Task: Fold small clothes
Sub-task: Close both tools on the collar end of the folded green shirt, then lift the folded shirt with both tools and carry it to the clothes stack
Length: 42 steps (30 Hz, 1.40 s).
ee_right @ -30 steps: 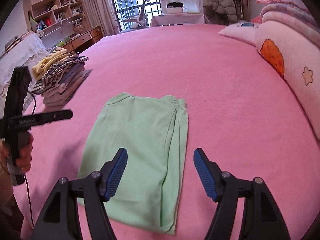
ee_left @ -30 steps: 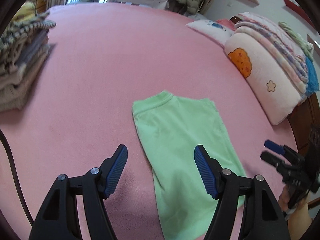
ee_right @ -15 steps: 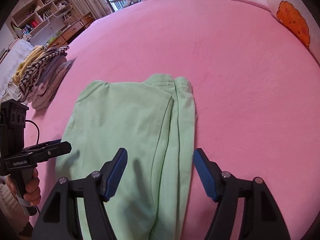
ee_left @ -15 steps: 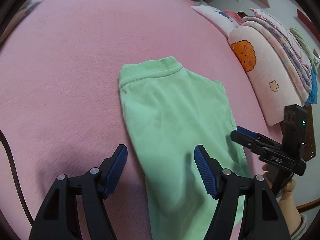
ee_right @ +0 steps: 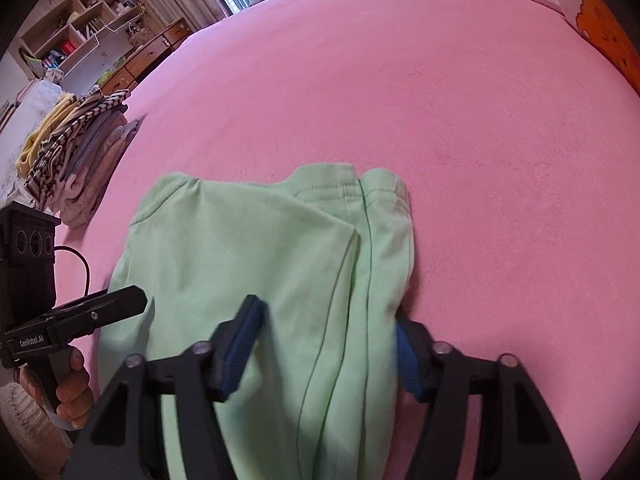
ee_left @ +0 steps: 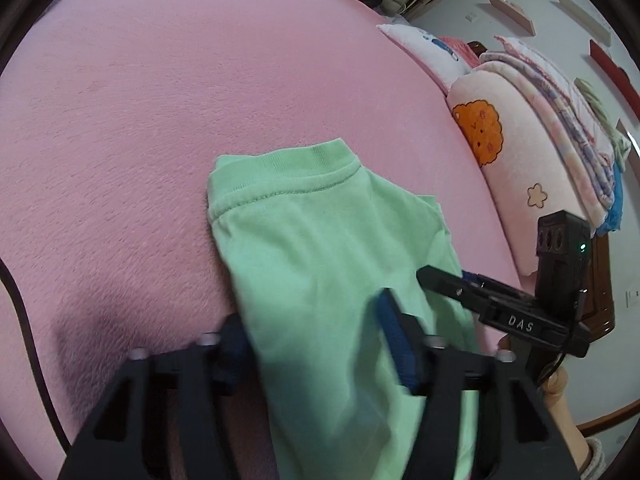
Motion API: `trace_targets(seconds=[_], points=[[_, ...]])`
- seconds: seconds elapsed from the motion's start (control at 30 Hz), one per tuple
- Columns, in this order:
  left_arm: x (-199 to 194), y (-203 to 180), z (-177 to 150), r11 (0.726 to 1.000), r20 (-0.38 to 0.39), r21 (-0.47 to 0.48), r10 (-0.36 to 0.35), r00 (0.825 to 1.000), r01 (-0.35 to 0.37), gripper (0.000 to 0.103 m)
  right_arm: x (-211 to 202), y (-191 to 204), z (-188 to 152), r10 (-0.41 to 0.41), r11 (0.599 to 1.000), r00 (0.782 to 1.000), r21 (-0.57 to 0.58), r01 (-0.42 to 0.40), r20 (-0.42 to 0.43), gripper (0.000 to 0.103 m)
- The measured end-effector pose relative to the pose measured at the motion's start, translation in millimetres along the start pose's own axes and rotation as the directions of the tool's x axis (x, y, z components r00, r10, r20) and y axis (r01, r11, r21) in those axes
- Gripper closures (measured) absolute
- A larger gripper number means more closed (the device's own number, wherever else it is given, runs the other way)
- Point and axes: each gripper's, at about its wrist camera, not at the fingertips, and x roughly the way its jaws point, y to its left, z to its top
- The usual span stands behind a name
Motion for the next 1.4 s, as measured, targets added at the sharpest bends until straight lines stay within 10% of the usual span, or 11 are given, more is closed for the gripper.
trace_targets(seconds=[0.17,0.57,1.4], points=[[-1,3,2,1.0,0.006,-0.015,-0.007,1.0,0.008,0.09,-2,9,-1,-0.017,0.999,1.0,-0.036,0.018,0.019,0.088],[-71,-63,-12,0.987,0.17,0.131,0.074,0.983,-0.097,0.095,-78,57,-19,-0.102,0.984,0.97,-0.119,0.13,0.222,0.092],[-415,-130,-181,0.96,0.415,0.18,0.125,0.901,-0.216,0.095,-326,275,-163,0.037,0.912,0.869,-0.372,0.172,0.493,0.092]])
